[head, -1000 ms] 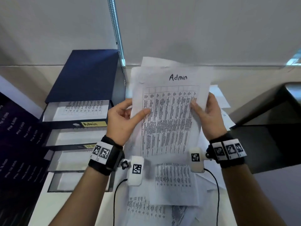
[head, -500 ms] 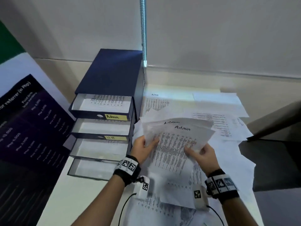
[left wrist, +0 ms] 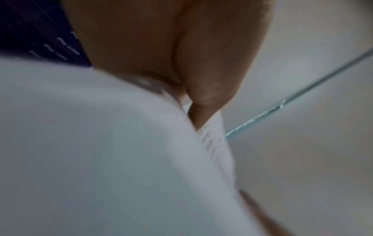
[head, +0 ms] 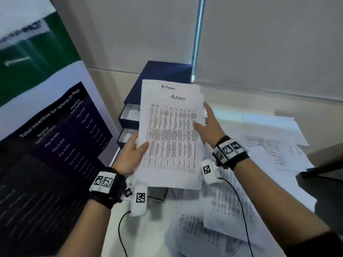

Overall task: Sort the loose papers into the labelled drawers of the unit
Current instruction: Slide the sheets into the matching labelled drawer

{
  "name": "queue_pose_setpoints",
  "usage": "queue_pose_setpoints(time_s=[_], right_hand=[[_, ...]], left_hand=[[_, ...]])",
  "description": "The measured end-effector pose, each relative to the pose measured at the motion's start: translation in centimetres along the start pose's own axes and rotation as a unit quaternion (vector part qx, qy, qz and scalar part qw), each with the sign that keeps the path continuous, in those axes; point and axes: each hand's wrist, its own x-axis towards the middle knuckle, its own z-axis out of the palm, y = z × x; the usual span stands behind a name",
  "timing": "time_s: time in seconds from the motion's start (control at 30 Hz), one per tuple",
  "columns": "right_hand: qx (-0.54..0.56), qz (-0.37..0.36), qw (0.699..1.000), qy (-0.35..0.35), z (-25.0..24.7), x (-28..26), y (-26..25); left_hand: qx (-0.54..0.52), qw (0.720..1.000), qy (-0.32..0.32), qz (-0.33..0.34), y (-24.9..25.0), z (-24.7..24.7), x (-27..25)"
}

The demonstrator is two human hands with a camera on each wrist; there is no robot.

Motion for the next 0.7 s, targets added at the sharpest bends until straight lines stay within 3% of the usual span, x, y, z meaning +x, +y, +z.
queue_pose_setpoints(time_s=[0.17,0.3,0.4,0.47,0.53,0.63,0.7], right_hand=[[0.162,0.127,0.971,-0.119,5.5,-0.7,-1.4],[0.256,0.181,0.943,-0.112,7.6,-0.4,-2.7],[0.270,0.185,0.943,-0.063,8.1,1.3,-3.1],[0.249,0.189,0.949,-0.047,8.0,2.2,-3.2],[0.194,0.181,0.960,-0.085,7.5,2.1,-3.2],[0.151,0.191,0.949,-0.202,6.7,0.8,-2.7],[0.160,0.188,0.944,-0.218,6.7,0.8,-2.0]], left_hand=[[-0.111,0.993,0.036,0.006,5.1,-5.9,-3.8],[-0.123,0.991,0.055,0.014,6.6,-8.9,-5.1],[-0.098,0.995,0.034,0.011,5.2,-9.8,-3.8],[-0.077,0.995,0.056,0.011,3.8,-9.6,-2.2],[-0.045,0.993,0.109,0.007,2.5,-9.2,0.1],[-0.001,0.987,0.162,0.025,0.8,-9.0,3.7],[0.033,0.981,0.188,0.037,0.3,-8.8,6.0]])
